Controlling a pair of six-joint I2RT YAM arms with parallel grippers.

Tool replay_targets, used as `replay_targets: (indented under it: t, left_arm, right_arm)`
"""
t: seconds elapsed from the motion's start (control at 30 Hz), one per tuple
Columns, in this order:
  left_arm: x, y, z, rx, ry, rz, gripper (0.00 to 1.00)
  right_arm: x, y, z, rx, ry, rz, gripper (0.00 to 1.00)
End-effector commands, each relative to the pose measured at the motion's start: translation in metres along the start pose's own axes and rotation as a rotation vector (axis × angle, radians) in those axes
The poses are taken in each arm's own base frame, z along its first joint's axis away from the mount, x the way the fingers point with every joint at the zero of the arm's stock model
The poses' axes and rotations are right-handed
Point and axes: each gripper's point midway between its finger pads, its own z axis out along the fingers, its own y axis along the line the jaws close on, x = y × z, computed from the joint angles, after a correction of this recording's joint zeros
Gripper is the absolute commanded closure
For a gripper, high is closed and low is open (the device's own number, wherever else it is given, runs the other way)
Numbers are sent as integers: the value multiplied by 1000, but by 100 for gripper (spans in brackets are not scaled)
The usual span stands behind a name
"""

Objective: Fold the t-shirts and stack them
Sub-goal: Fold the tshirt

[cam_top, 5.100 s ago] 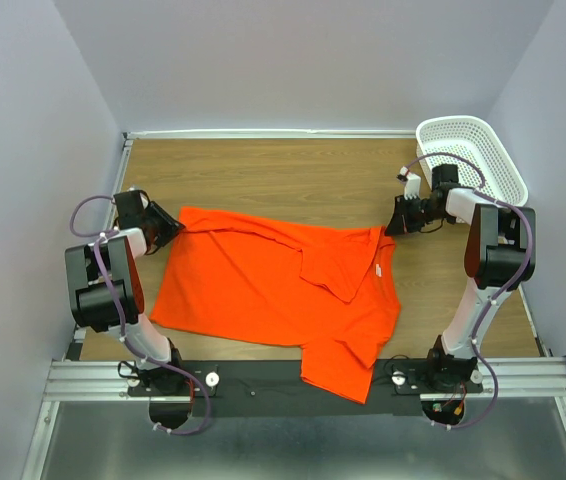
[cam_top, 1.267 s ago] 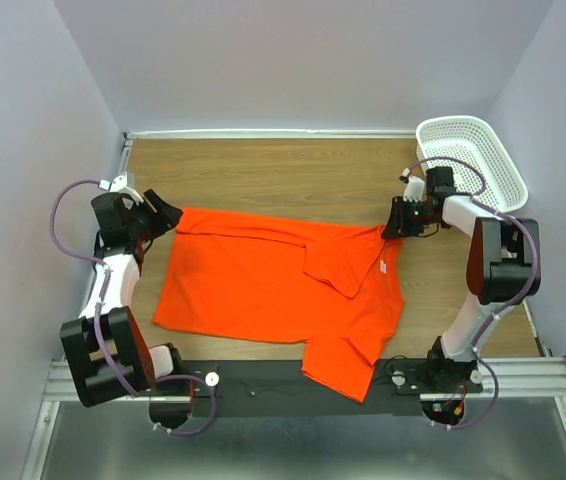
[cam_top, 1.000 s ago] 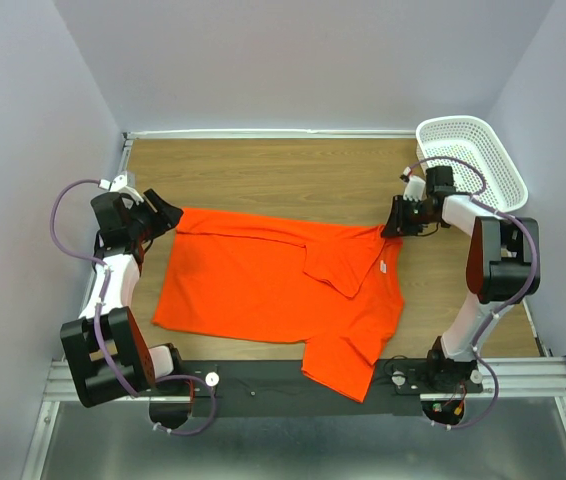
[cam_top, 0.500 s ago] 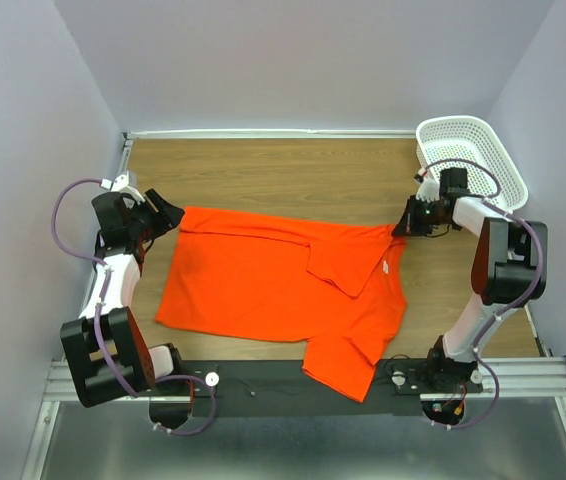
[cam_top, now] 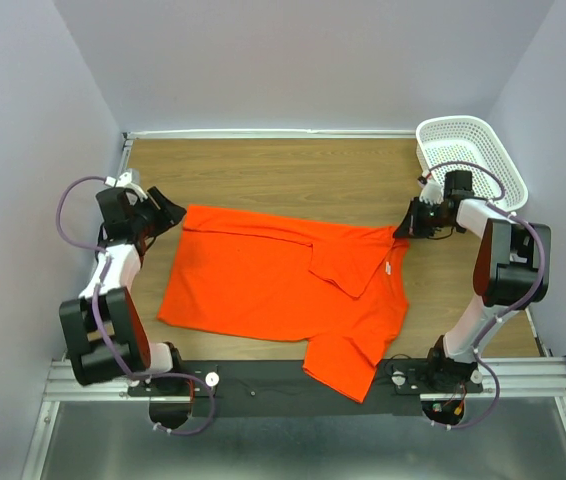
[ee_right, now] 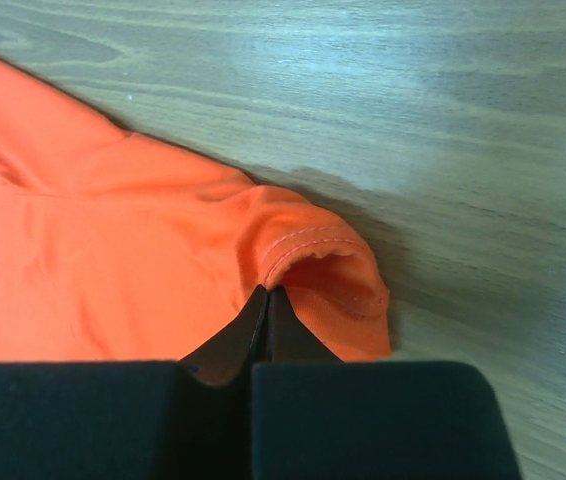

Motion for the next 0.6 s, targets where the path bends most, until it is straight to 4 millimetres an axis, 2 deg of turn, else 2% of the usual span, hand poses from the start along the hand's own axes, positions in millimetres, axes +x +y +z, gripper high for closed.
replay_targets:
  t: [0.0, 0.03, 0.07, 0.1, 0.13, 0.17, 0.27, 0.37, 0.57]
  left_arm:
    - [-9, -2, 28, 13, 32, -17, 39]
    - [-25, -5, 35, 11, 14, -7, 39]
    - [-28, -1, 42, -4, 19, -6, 39]
    - [-21, 12, 57, -37, 54, -22, 39]
    - [-19, 17, 64, -49, 78, -21, 40]
    - [-24, 24, 78, -68, 91, -20, 42]
    - [-28, 36, 90, -108, 109, 10, 43]
    - [-13, 50, 101, -132, 185, 28, 45]
    - [10, 49, 112, -100, 265, 39, 48]
  right_arm:
    - [5, 2, 2, -37, 24, 8, 98]
    - [4, 2, 2, -38, 24, 8, 98]
    - [6, 2, 4, -40, 29, 12, 98]
    - [5, 1, 4, -42, 30, 11, 98]
    - [6, 1, 5, -46, 33, 13, 98]
    - [5, 1, 6, -48, 33, 11, 98]
    - [6, 0, 7, -46, 36, 10, 98]
    - [5, 2, 5, -52, 32, 6, 98]
    - [1, 3, 4, -57, 24, 2, 98]
